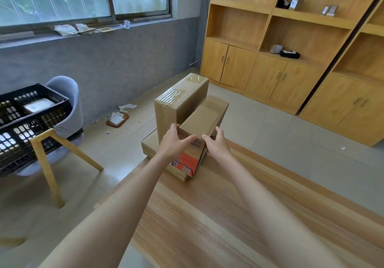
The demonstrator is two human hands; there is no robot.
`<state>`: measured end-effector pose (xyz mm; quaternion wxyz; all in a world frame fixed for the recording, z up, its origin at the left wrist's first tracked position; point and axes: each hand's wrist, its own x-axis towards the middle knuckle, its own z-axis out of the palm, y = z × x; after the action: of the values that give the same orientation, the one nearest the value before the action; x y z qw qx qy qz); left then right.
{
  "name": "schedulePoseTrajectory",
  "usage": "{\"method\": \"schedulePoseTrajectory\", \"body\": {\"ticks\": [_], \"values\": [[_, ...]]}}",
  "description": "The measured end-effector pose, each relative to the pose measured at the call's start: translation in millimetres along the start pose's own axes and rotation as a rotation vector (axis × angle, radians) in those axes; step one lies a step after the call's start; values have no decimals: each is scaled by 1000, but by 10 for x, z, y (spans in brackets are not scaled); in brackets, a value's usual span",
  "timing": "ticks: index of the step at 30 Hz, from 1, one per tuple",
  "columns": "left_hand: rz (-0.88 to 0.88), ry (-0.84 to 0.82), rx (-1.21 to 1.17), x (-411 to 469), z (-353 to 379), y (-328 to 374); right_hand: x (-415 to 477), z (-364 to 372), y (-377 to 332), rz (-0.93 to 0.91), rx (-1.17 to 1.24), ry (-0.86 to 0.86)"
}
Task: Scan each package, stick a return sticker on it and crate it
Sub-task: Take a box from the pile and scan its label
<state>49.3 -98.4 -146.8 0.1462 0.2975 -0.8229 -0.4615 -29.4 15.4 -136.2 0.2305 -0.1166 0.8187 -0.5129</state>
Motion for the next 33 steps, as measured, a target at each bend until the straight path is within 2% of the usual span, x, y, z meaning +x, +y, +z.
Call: {"method": "schedulePoseTrajectory", "body": {"ticks": [12,26,33], "values": [[78,-138,-69,-146,253,114,-169,-345,275,115,173,50],[146,-279,-50,-167,596,41,16,-456,719,241,198,110],[14,-235,54,-27,697,-39,-84,-692,900,271,377,124]]}}
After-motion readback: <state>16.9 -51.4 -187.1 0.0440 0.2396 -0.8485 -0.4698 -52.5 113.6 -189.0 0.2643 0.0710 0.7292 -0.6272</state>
